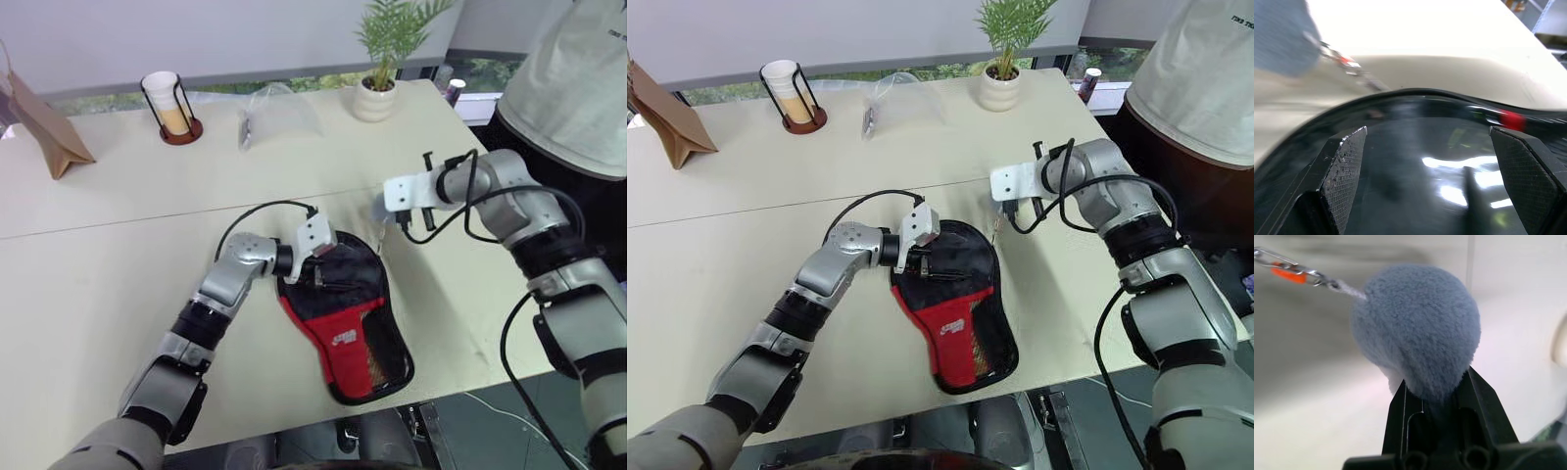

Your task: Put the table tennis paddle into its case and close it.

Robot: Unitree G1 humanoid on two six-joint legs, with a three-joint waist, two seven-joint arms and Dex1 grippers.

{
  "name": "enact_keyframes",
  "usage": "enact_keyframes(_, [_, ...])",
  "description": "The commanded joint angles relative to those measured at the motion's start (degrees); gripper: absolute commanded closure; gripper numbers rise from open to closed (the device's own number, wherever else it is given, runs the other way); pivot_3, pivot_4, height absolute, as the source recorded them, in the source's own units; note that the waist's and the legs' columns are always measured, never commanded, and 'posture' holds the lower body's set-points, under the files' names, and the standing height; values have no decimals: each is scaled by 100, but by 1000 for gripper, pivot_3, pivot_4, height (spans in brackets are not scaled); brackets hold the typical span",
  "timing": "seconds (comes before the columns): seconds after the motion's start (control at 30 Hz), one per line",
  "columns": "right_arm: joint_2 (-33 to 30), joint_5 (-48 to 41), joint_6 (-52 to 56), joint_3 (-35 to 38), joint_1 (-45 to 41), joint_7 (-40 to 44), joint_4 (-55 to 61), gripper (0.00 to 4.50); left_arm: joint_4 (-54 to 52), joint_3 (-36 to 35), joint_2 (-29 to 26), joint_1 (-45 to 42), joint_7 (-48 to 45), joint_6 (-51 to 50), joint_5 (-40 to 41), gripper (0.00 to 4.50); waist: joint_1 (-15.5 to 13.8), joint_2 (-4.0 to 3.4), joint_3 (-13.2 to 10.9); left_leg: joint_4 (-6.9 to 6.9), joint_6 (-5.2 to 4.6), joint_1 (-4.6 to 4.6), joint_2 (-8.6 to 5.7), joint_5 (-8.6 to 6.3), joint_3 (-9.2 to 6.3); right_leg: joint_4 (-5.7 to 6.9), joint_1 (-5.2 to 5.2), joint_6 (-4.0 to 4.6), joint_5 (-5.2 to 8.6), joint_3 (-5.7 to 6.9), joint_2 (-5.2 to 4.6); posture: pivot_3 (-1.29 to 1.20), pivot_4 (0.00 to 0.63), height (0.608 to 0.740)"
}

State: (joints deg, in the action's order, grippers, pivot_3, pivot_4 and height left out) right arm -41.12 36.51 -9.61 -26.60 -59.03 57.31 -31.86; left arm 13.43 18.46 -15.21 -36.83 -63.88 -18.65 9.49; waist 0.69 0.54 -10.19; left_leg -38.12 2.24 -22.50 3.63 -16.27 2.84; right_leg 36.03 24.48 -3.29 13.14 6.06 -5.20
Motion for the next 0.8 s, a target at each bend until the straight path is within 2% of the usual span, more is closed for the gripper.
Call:
enact_keyframes(0.03, [-116, -197, -4, 80, 124, 336, 279, 4462, -258, 181, -84, -22, -196, 101, -38, 323, -7, 0, 0, 0, 0, -1, 0, 0, 1, -1, 0, 0, 0, -1, 0, 0, 150, 740])
enact_keyframes(0.23, [-894, -708, 157, 314, 1312, 1303, 1760, 4462, 226, 806, 29, 98, 142, 476, -759, 323, -144, 0, 1, 0, -4, -8, -3, -3, 6, -12, 0, -6, 4, -3, -1, 0, 150, 740])
enact_keyframes(0.47, [-2119, -1267, 179, 918, 3002, 1806, 3822, 4462, 1019, 1031, 185, 25, 323, 773, -1129, 323, -307, 0, 9, -2, -4, 4, -2, -4, 2, -33, -24, -31, 21, -2, -1, 0, 150, 740])
enact_keyframes(0.8, [-2801, -2228, 736, 1636, 4255, 2303, 5329, 4462, 2020, 1152, 342, -171, 462, 1103, -1363, 323, -307, 15, 30, -17, -4, 21, -4, -4, -11, -68, -73, -15, 15, -1, 0, 0, 150, 740])
